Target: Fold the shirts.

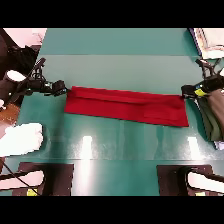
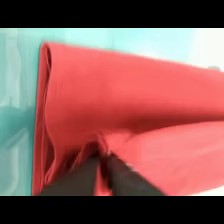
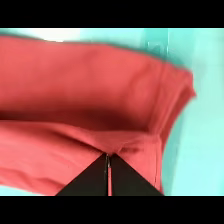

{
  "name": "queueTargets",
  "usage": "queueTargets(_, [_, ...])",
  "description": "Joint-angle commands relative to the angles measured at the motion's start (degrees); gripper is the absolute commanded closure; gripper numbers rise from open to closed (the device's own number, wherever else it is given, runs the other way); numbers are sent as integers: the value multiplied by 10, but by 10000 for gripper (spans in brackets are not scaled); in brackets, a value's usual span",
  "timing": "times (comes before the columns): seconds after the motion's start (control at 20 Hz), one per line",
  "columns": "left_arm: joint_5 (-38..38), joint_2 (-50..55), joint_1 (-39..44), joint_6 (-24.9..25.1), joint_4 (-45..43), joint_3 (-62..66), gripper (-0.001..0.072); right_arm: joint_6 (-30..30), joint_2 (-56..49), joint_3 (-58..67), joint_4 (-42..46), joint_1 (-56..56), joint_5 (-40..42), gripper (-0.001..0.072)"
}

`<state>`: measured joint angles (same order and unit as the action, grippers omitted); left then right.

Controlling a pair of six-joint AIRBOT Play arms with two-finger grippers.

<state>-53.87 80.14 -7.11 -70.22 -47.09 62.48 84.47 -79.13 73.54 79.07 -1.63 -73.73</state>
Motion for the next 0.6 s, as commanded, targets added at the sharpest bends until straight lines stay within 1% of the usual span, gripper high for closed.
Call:
queueTargets(0.0, [51,21,2,-7,54,26,85,15,-58,65,-21,-6,8,482])
queueTargets(0.05, [50,21,0,-19,71,37,60,14,-66,81,-47,1,10,301])
queueTargets(0.1, [43,21,0,-19,86,52,60,14,-70,97,-80,13,7,262])
queueTargets(0.2, [-6,21,1,-17,87,84,61,-10,-67,111,-134,43,-19,262])
queueTargets(0.35, [-88,21,1,-17,86,96,64,-42,-31,70,-146,93,-52,262])
queueTargets(0.4, [-107,21,2,-16,82,96,270,-52,-16,42,-146,114,-54,260])
queueTargets(0.45, [-119,21,6,-3,83,96,535,-61,-4,16,-146,134,-54,224])
queueTargets(0.5, [-126,21,14,18,83,96,674,-66,6,-13,-146,156,-53,85])
queueTargets(0.55, [-127,21,24,19,83,96,673,-68,10,-37,-147,175,-54,12])
